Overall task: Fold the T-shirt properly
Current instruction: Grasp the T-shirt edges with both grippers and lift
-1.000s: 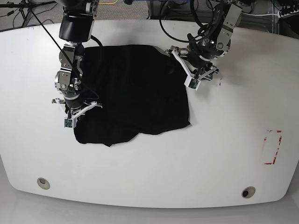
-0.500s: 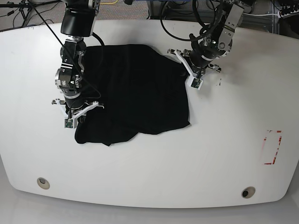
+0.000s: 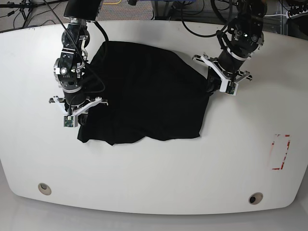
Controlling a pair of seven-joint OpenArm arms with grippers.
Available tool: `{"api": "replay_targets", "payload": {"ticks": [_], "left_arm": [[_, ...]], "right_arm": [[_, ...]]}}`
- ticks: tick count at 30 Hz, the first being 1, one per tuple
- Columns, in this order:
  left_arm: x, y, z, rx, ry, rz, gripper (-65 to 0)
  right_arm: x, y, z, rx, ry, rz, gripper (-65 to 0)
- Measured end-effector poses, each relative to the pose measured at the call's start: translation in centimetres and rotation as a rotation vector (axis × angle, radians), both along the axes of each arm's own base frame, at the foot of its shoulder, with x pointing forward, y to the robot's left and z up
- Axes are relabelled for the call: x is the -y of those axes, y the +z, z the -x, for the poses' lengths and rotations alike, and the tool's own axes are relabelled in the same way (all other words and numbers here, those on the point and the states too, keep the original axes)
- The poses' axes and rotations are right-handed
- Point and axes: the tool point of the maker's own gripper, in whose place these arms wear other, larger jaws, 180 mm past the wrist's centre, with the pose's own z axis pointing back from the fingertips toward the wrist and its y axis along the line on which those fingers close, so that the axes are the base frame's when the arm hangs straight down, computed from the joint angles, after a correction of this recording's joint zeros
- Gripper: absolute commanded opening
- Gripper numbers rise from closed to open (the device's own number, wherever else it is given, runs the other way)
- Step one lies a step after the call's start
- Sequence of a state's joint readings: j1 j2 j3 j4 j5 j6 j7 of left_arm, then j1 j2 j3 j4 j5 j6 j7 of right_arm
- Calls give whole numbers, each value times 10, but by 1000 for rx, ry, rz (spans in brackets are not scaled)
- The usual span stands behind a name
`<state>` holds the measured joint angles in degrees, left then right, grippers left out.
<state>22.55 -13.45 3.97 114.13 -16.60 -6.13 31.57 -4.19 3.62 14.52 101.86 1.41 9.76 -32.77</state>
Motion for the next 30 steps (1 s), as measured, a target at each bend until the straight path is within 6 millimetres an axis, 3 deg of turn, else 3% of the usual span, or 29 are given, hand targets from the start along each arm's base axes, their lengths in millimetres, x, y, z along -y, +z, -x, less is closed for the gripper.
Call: {"api": "replay_targets", "payload": {"ticks": [5,12,19,24,30], "left_arm": [[-34,8,-8,24,103,15,-649],[-70,31,-23,81,202,69,-649],[-106,63,-49,151,257,39,-649],[-110,80,-67,166,257,33,-650],[-95,107,-90,210,147,1,-650]], "right_arm": [[-1,27,3,58,3,25,-650],[-2,42,4,89,6,37,-650],[4,68,-16,154,22,69,-650],[9,98,-36,235,9,80,-650],[0,126,-56,303,28,94,-650]]}}
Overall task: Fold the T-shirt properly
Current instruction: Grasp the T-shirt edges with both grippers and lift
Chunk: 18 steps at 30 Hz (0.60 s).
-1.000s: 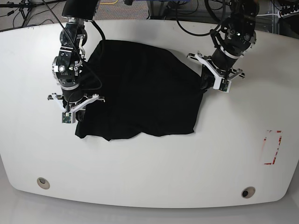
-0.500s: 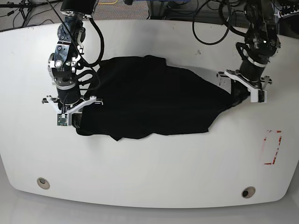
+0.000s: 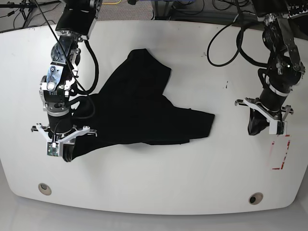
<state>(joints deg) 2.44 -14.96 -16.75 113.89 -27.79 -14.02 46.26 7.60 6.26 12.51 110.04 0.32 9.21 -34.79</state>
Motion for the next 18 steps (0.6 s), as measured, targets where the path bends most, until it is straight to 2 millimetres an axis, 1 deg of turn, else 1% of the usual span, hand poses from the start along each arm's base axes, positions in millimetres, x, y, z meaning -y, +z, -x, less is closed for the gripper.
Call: {"api": "replay_targets", "payload": {"ticks": [3,6,8,11,14,17,18], "left_arm": [[0,22,-15,32,-6,-13,-650],[1,48,-31,77,-12,-23,-650],[1,65,-39,115,-11,-29,-649],[-1,85,-46,164,-4,-32,-646],[0,92,-49,184,-8,-33,-644],[-4,87,-48,168,9,-59,-636],[-7,84,-47,159,17,-70,-614]], "right_arm": [[-17,17,-11,41,48,8,-650],[-27,31,-19,74,74,37,-650],[-31,37,-22,83,78,66,-650],[-41,41,-26,93,101,85,-650],[-48,43,-27,95,113,105,-650],[-54,41,-27,90,123,122,-650],[-56,40,-26,88,129,119,-650]]}}
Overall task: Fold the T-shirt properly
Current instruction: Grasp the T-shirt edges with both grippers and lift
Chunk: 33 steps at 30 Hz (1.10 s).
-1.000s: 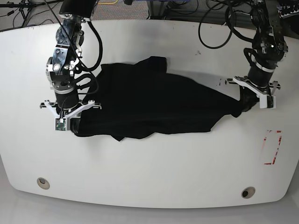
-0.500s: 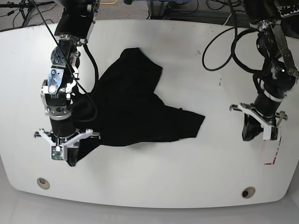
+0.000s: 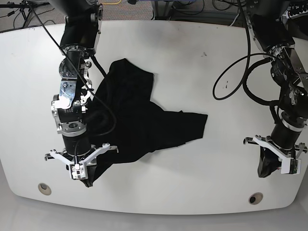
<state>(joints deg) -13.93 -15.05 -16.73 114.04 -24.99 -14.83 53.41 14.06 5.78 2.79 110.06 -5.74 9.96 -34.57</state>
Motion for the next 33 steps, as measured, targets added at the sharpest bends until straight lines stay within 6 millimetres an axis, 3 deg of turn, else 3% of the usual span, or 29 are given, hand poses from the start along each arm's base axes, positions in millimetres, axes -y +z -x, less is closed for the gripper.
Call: {"api": "replay_targets", "payload": {"ticks": [2,8,12,17,23,27,33], "left_arm": [[-3,-12,4,-32,10,-5,-546],[-1,-63,20,-172,9,20,-185],[7,-86,31,-230,7,58,-11],[18,-107,39,-276,1,107,-17],[40,-152,40,-401,-45,158,-44],[40,-184,43,-494,-39,180,-46],[45,-211,37,-579,-43,197,-47]], "right_arm": [[-2,-4,2,-10,4,-2,-650],[-1,-20,8,-48,1,-3,-650],[-3,-25,11,-59,-1,-14,-650],[-3,-34,15,-81,0,-17,-650],[-4,-43,20,-103,0,-19,-650],[-4,-47,23,-110,1,-21,-650],[-4,-55,27,-131,0,-22,-650]]}}
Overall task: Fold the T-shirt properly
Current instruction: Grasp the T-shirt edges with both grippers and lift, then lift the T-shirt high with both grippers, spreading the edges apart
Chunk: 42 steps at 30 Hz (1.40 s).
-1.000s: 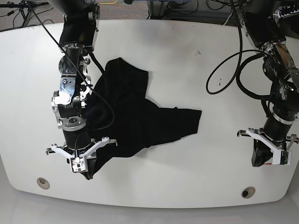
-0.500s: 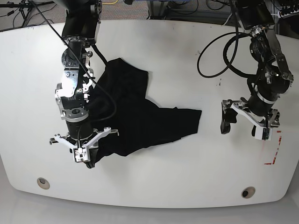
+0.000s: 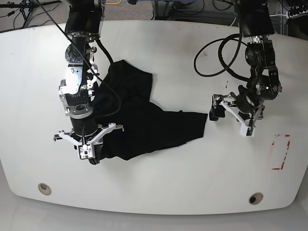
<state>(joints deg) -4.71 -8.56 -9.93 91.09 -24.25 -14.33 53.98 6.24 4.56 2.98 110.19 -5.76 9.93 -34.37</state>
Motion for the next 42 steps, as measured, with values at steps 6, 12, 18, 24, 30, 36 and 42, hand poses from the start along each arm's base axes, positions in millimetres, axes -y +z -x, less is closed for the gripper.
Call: {"api": "replay_targets", "payload": {"ticks": [6,12,18,24,30,36,42], "left_arm": [[2,-13,-7,-33,8,31,-54],[11,-17,-6,-42,11,55,-54],[38,-25,-8,-68,-59,62,-54],[54,-43,-2,-122,-88,92,-54],[61,-46,-13,-129,-68,129,-56],[71,-48,-23,-137,-75,164,-58],[83,-50,-32,-142,-72,199,-124]], "right_arm": [[1,-3,2,-6,-1,1,-650],[0,-4,5,-9,1,0,-650],[0,-5,6,-9,0,1,-650],[0,-5,7,-10,2,0,-650],[-1,-5,7,-11,2,0,-650],[0,-6,7,-11,0,1,-650],[0,-6,7,-11,2,-1,-650]]}}
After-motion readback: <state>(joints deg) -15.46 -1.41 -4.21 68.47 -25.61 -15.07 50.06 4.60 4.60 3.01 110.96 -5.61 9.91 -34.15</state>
